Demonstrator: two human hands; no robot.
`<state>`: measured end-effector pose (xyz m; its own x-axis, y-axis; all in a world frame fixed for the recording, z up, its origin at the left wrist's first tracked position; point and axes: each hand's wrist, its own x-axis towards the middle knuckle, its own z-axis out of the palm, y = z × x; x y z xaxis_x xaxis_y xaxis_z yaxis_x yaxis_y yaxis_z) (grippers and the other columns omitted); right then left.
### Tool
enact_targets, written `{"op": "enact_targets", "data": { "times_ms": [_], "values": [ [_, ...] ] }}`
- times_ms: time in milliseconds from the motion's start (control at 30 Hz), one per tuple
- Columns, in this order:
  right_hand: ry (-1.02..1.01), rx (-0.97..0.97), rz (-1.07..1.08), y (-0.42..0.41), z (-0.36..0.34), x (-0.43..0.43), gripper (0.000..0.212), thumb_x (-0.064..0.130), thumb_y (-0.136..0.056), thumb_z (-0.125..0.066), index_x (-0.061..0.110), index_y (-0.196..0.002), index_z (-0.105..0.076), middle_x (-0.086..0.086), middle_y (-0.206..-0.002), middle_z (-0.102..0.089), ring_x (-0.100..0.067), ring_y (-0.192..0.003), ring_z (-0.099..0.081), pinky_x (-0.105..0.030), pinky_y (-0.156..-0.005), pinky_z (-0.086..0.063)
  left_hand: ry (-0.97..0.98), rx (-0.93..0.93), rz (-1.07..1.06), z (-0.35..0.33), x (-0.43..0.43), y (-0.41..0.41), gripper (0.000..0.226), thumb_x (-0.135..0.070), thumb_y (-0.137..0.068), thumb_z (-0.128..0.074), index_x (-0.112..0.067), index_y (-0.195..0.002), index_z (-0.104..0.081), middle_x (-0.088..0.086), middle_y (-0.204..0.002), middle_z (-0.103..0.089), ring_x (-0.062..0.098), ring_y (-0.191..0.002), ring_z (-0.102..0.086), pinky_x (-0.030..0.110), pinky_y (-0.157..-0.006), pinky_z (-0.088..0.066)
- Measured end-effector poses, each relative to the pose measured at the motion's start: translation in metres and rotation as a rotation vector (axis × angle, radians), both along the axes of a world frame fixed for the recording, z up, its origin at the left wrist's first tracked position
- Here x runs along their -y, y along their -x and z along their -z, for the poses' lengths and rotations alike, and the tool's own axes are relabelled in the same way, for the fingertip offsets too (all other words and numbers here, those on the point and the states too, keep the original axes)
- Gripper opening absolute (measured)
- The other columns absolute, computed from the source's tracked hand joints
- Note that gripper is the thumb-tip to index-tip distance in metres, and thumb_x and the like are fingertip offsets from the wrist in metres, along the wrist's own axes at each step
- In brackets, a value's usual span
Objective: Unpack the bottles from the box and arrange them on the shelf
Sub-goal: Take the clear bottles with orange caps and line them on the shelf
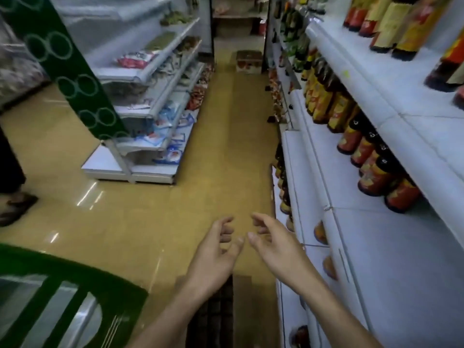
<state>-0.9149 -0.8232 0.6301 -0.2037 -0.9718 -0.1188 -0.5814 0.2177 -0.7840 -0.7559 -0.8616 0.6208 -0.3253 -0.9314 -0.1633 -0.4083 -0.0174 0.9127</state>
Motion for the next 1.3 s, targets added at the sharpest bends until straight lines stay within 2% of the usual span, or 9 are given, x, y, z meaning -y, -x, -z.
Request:
{"op": "enact_targets", "data": {
  "times_ms": [200,300,433,533,600,833,1067,1167,1300],
  "values": [
    [-0.1,0.038,-0.114,-0.022,0.052,0.008,0.049,0.038,-0.1,-0.058,0.033,-0.147,-0.046,0.012,-0.14,-0.056,-0.003,-0.12,-0.055,-0.03,-0.102,-0.05,-0.088,0.058,-0.078,0.054,-0.007,-0.025,0.043,-0.04,-0.098,-0.061,-0.04,-0.138,-0.045,-0.018,-0.118,-0.059,-0.01,-0.106,-0.057,0.016,-0.085,-0.05],
    [-0.166,0.064,-0.137,-0.033,0.092,0.009,0.048,0.037,-0.101,-0.057,0.033,-0.147,-0.046,0.012,-0.14,-0.055,-0.005,-0.121,-0.056,-0.031,-0.102,-0.051,-0.153,0.051,-0.101,0.095,-0.011,-0.039,0.039,-0.028,-0.099,-0.063,-0.035,-0.134,-0.048,-0.018,-0.112,-0.06,-0.019,-0.098,-0.057,0.004,-0.079,-0.047],
    [-0.257,0.099,-0.124,-0.042,0.154,0.006,0.045,0.037,-0.101,-0.057,0.033,-0.145,-0.047,0.01,-0.132,-0.059,-0.006,-0.12,-0.058,-0.029,-0.099,-0.053,-0.215,0.095,-0.108,0.153,-0.012,-0.058,0.034,-0.024,-0.099,-0.063,-0.043,-0.122,-0.047,-0.018,-0.109,-0.061,-0.003,-0.105,-0.061,0.009,-0.074,-0.046],
    [-0.336,0.158,-0.102,-0.05,0.199,0.005,0.044,0.037,-0.101,-0.058,0.036,-0.144,-0.047,0.013,-0.129,-0.06,-0.003,-0.118,-0.058,-0.024,-0.094,-0.053,-0.252,0.109,-0.133,0.194,-0.011,-0.073,0.035,-0.024,-0.099,-0.063,-0.036,-0.13,-0.05,-0.01,-0.114,-0.064,0.006,-0.108,-0.063,0.021,-0.081,-0.053],
    [-0.37,0.156,-0.092,-0.055,0.234,0.007,0.044,0.037,-0.101,-0.058,0.036,-0.143,-0.048,0.013,-0.128,-0.06,-0.004,-0.119,-0.058,-0.028,-0.097,-0.053,-0.264,0.131,-0.13,0.222,-0.007,-0.08,0.038,-0.025,-0.099,-0.063,-0.03,-0.135,-0.05,-0.006,-0.117,-0.064,0.006,-0.109,-0.062,0.028,-0.088,-0.056],
    [-0.447,0.181,-0.061,-0.073,0.358,0.02,0.044,0.033,-0.103,-0.056,0.033,-0.146,-0.046,0.012,-0.132,-0.055,-0.005,-0.12,-0.053,-0.02,-0.088,-0.046,-0.296,0.166,-0.1,0.345,0.007,-0.09,0.045,-0.023,-0.1,-0.061,-0.028,-0.142,-0.044,-0.016,-0.111,-0.056,-0.007,-0.1,-0.055,-0.003,-0.07,-0.043],
    [-0.458,0.161,-0.057,-0.09,0.508,0.043,0.047,0.028,-0.103,-0.055,0.029,-0.149,-0.043,0.005,-0.141,-0.052,-0.004,-0.119,-0.05,-0.01,-0.073,-0.041,-0.325,0.212,0.002,0.502,0.017,-0.094,0.053,-0.03,-0.1,-0.061,-0.033,-0.147,-0.038,-0.009,-0.126,-0.054,0.003,-0.109,-0.056,0.012,-0.075,-0.048],
    [-0.444,0.111,-0.089,-0.092,0.567,0.054,0.048,0.03,-0.103,-0.056,0.031,-0.149,-0.043,0.004,-0.143,-0.051,-0.005,-0.12,-0.051,-0.015,-0.081,-0.046,-0.335,0.264,0.076,0.565,0.027,-0.101,0.056,-0.032,-0.1,-0.06,-0.034,-0.15,-0.034,-0.008,-0.132,-0.05,0.007,-0.12,-0.053,0.022,-0.088,-0.052],
    [-0.417,-0.04,-0.171,-0.088,0.632,0.071,0.051,0.036,-0.101,-0.057,0.034,-0.149,-0.04,0.005,-0.14,-0.053,-0.009,-0.122,-0.053,-0.035,-0.1,-0.052,-0.296,0.302,0.125,0.632,0.051,-0.107,0.055,-0.028,-0.1,-0.061,-0.029,-0.148,-0.036,-0.004,-0.13,-0.05,0.01,-0.117,-0.052,0.03,-0.096,-0.053]
  ]
}}
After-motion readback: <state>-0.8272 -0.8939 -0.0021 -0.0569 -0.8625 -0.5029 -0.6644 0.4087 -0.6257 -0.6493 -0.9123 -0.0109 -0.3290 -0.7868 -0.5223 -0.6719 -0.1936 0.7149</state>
